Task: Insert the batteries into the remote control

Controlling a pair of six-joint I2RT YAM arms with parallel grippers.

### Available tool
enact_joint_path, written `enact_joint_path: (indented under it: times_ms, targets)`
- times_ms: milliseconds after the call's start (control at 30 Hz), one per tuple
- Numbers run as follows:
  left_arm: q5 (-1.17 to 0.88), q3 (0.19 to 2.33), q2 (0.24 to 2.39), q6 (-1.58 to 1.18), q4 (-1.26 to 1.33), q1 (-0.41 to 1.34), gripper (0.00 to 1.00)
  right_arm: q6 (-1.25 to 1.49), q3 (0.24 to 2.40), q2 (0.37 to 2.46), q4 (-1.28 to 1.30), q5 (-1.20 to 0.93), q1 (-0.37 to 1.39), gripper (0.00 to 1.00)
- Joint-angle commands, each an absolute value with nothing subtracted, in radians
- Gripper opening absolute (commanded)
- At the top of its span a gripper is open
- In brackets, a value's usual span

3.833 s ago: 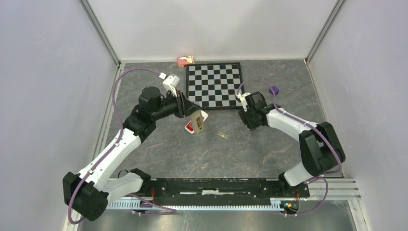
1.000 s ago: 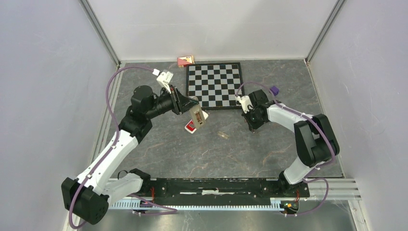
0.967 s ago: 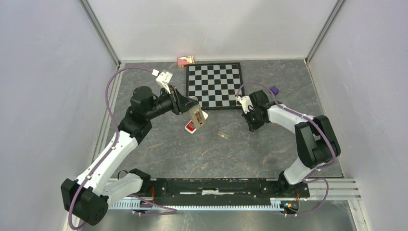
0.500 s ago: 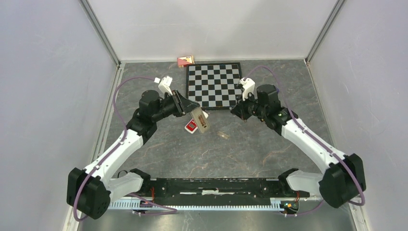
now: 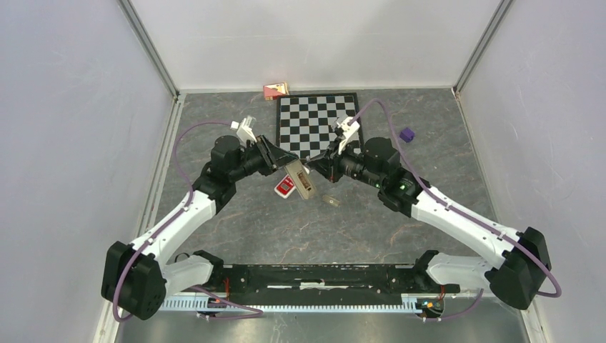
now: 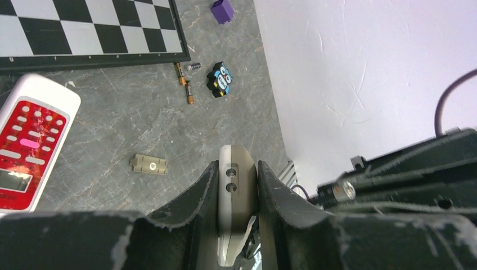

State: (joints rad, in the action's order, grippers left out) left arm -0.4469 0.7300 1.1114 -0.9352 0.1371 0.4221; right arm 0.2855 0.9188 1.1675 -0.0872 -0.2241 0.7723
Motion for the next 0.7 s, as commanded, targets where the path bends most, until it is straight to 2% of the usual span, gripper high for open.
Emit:
enact_joint_path:
  times_ms: [0,233,667]
  targets:
    - [-0.455,0.771,1.135,-1.004,0.140,0.419,0.02,0.276,0.911,1.175,-0.190,-0.186,0.821,0.14]
    - [-0.458,0.824,1.159,-1.024,0.059,0.419,0.02,0.209,0.865,1.184,-0.208,-0.217,0.846,0.15]
    - [-0.497,0.841,1.170,-1.065,0.061,0.419,0.02,0.179,0.815,1.209,-0.251,-0.211,0.845,0.16]
